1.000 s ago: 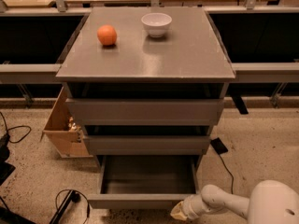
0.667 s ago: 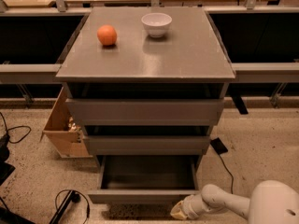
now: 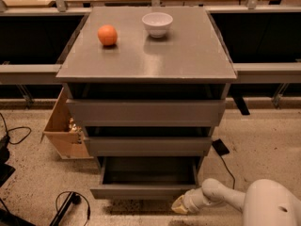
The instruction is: Close bottom drawer
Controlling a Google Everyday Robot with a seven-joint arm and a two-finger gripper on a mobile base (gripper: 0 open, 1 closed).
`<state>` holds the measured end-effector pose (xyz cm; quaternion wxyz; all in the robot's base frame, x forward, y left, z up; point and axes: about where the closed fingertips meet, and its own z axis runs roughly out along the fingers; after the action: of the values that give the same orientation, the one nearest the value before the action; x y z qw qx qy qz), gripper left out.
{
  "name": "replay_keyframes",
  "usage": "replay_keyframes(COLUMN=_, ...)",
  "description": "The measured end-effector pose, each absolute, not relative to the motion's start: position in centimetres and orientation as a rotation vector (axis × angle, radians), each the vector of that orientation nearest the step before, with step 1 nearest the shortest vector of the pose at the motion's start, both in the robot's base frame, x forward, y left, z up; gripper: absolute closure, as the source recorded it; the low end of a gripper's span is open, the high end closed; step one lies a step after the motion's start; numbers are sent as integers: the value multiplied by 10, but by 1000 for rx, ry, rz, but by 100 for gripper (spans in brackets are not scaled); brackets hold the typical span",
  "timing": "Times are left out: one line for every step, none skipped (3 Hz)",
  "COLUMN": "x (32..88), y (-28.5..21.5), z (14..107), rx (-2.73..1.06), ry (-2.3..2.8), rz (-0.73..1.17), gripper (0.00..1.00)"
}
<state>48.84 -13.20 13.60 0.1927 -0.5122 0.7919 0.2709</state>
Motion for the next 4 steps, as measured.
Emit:
replay_keyframes(x=517, y=-133, z=134, rx=-1441, ry=2216, rz=757, gripper=100)
replay_keyframes(x=527, y=-134, z=133, rx=-1442, ry=2214, rz=756, gripper=100)
replay_keyframes(x=565, y=-138, z=131, rx=-1443, ry=2211, rz=752, gripper=100)
replay_keyframes(x=565, y=-138, z=131, rx=-1443, ry=2211, rz=752, gripper=100)
